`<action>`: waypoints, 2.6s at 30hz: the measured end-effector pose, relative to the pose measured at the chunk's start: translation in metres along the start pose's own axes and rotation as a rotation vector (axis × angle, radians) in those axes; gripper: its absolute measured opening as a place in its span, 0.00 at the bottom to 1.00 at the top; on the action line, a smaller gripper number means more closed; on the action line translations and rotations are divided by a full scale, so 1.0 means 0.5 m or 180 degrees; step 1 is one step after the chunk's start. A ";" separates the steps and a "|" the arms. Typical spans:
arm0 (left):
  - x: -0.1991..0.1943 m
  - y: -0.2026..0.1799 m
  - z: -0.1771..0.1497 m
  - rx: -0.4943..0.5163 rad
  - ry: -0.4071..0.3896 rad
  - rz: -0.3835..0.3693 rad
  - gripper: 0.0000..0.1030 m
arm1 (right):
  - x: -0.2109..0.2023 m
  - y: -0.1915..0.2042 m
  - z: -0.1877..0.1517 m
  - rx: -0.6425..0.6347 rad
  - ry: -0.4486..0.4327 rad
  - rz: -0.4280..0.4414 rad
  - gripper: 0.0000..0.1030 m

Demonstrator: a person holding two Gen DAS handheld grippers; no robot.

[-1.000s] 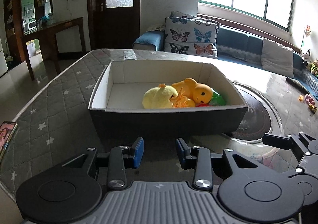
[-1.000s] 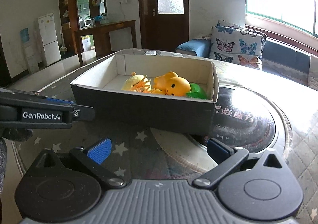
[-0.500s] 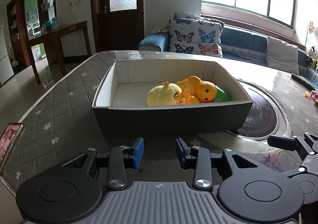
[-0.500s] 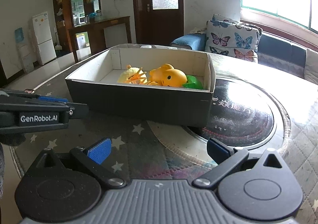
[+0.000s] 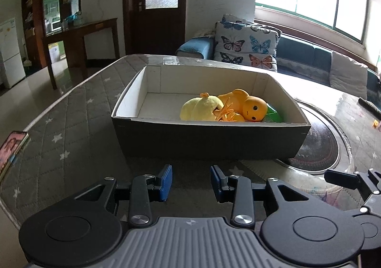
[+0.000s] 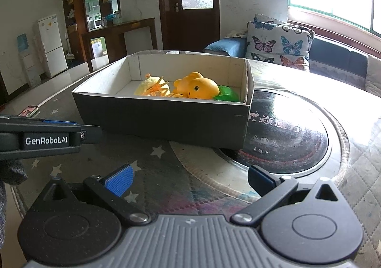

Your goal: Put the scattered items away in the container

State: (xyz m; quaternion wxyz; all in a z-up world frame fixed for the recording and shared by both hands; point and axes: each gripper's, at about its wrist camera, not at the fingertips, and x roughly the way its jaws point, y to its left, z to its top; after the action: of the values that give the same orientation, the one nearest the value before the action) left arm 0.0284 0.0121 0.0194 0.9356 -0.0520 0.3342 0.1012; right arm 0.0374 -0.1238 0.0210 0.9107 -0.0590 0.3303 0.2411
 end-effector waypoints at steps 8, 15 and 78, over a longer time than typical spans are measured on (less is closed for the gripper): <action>-0.008 -0.042 -0.006 0.0017 0.0022 0.0185 0.37 | -0.007 -0.026 -0.004 -0.0005 -0.0039 0.0092 1.00; -0.016 -0.068 -0.018 -0.0037 0.0105 0.0315 0.37 | -0.024 -0.049 -0.004 -0.0081 -0.0095 0.0170 1.00; 0.083 -0.002 0.049 0.0264 0.0281 0.0030 0.37 | 0.067 -0.007 0.077 -0.0040 0.0172 -0.0255 1.00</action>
State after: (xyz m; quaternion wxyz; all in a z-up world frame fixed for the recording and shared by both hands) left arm 0.0749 0.0216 0.0121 0.9208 -0.0160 0.3793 0.0893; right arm 0.0835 -0.1030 0.0295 0.9100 -0.0844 0.3506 0.2048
